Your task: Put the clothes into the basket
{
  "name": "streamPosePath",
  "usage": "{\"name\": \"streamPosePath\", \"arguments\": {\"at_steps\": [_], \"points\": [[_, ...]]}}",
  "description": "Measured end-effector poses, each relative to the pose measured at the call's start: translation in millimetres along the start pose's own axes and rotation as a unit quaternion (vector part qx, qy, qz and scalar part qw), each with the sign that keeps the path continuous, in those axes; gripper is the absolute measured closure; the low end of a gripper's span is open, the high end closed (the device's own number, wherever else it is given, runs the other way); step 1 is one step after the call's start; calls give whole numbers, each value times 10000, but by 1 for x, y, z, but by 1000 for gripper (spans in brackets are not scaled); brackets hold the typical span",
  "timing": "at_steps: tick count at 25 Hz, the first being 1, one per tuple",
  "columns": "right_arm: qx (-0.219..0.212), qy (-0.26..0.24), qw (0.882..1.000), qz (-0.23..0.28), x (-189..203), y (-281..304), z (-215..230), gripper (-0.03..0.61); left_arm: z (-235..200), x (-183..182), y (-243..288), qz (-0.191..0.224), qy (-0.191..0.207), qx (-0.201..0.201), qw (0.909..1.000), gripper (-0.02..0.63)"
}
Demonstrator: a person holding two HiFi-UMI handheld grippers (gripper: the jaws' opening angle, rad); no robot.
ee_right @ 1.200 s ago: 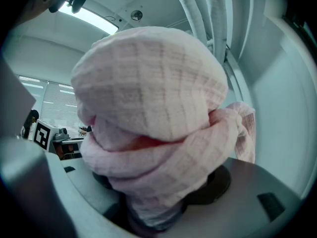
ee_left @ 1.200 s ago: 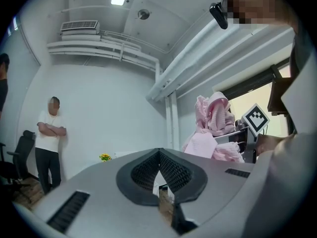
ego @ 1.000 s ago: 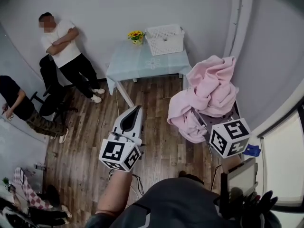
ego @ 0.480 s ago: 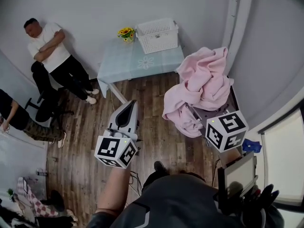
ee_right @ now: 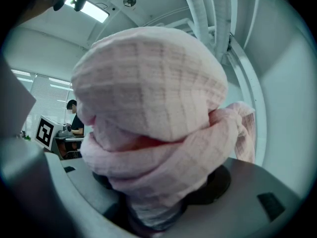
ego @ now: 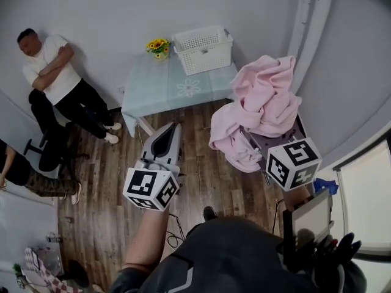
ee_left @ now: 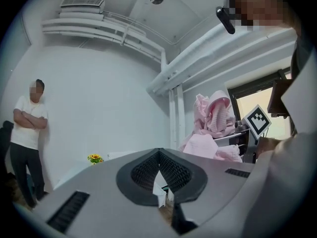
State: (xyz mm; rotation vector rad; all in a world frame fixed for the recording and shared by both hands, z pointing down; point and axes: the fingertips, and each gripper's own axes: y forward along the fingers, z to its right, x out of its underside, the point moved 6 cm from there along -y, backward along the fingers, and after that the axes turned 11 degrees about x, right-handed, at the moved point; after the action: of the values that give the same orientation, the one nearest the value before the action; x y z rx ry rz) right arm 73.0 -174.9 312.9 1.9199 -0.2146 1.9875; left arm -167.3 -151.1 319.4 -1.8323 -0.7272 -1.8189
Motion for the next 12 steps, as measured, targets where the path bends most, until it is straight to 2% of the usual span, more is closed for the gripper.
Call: {"name": "streamPosePath", "arguments": {"at_steps": [7, 12], "points": [[269, -33, 9996, -17, 2, -2, 3, 255, -6, 2, 9, 47, -21, 82, 10000, 604], [156, 64, 9994, -306, 10, 0, 4, 255, -3, 8, 9, -119, -225, -29, 9997, 604]]}}
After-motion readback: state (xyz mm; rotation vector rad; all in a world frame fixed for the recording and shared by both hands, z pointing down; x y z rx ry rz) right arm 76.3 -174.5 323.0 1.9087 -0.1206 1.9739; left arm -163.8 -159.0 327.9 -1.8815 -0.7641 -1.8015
